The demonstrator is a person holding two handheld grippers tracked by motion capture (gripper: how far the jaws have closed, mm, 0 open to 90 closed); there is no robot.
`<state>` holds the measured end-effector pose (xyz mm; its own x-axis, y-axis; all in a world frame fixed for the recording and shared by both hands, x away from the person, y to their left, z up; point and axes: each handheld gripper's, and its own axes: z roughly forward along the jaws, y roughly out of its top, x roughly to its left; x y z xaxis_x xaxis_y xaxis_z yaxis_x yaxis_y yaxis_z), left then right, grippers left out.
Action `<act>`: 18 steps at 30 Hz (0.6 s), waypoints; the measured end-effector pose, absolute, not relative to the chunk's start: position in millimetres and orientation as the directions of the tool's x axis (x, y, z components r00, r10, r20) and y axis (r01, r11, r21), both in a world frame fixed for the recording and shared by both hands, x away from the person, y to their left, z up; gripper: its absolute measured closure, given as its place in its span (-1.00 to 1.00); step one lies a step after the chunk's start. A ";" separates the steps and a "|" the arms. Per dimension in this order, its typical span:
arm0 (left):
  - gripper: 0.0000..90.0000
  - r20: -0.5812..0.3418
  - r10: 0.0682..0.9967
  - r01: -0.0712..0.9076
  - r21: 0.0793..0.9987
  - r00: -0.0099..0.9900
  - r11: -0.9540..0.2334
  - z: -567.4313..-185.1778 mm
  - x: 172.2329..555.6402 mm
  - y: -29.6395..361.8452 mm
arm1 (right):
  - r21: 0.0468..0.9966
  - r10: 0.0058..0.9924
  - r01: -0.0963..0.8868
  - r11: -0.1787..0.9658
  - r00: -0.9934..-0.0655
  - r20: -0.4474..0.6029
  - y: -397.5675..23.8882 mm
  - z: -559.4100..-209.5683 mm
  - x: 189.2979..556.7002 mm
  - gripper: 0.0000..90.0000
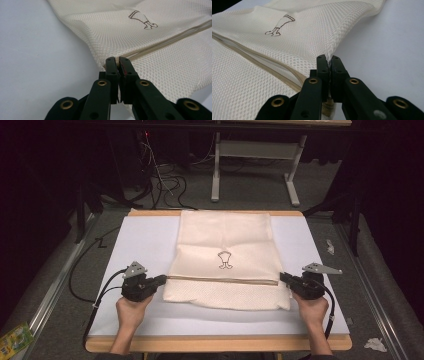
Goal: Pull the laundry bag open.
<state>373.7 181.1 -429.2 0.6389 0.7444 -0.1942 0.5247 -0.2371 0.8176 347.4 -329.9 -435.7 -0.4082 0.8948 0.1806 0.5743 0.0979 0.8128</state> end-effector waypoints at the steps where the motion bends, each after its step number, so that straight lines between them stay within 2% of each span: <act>1: 0.93 -0.192 0.742 0.522 0.818 0.642 -0.241 -429.5 373.5 180.0 | 0.812 0.897 0.576 0.091 -0.402 0.185 -330.9 -435.6 346.7 0.97; 18: 0.92 -0.165 0.748 0.533 0.798 0.643 -0.282 -441.0 372.7 173.6 | 0.783 0.893 0.615 0.094 -0.400 0.206 -333.3 -449.6 347.3 0.95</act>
